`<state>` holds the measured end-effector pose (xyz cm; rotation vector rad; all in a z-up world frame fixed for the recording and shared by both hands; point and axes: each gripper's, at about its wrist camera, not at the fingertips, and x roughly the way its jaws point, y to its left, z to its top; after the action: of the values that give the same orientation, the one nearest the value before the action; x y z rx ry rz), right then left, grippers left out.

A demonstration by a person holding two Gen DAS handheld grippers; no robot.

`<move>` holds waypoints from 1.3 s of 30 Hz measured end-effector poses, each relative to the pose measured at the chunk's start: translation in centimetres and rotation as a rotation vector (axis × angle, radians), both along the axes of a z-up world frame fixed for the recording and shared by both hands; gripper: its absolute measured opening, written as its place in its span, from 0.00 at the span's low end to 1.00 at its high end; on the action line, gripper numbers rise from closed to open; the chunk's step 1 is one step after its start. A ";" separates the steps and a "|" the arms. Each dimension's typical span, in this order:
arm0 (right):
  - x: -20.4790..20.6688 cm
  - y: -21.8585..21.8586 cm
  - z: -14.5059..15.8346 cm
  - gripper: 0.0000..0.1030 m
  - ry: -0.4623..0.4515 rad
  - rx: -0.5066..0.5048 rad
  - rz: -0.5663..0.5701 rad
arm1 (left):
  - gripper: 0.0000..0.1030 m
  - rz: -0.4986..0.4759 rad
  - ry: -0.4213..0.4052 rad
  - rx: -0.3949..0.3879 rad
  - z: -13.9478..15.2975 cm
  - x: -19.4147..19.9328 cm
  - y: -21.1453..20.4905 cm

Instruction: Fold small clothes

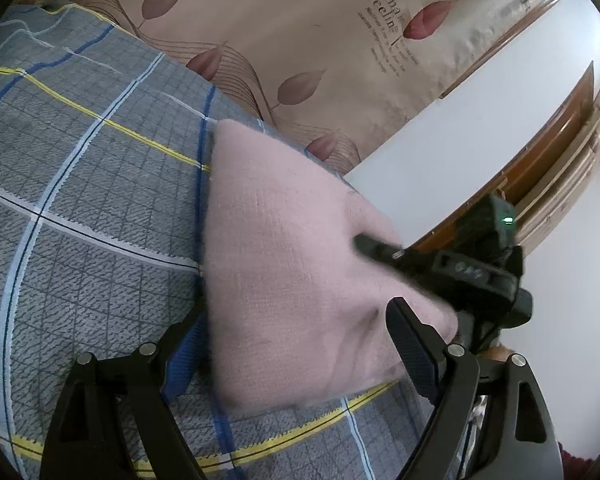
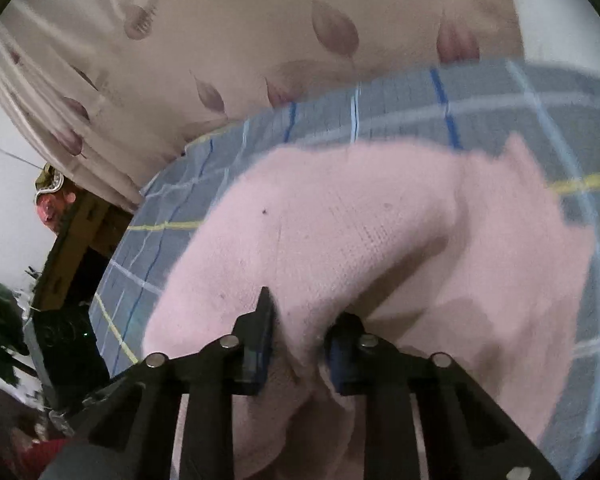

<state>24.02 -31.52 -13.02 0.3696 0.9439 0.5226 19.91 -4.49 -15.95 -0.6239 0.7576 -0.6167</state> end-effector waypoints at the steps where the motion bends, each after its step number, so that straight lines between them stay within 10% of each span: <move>1: -0.3 -0.8 0.8 0.19 -0.030 0.005 -0.007 | 0.83 0.003 -0.001 -0.003 0.0 0.0 0.1; 6: -0.8 -6.2 3.3 0.18 -0.065 0.032 -0.077 | 0.86 -0.003 -0.006 -0.006 0.0 -0.1 0.1; 12: -1.8 -10.7 -0.7 0.18 0.026 0.099 -0.154 | 0.86 -0.002 0.000 0.000 0.0 0.0 0.1; 23: -2.3 -10.2 -0.2 0.18 -0.024 0.019 -0.138 | 0.86 0.001 0.000 0.007 0.0 -0.1 0.1; 27: -2.7 -11.5 -1.1 0.25 0.003 0.148 -0.146 | 0.86 -0.004 -0.005 0.005 0.1 -0.2 0.2; 39: -11.7 -12.5 1.0 0.35 -0.043 0.253 -0.148 | 0.86 -0.511 -0.076 0.027 3.3 -7.7 -8.0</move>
<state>12.33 -43.99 -12.05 0.6485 0.8032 0.5131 12.18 -12.48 -12.65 -0.3765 0.8584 -1.0897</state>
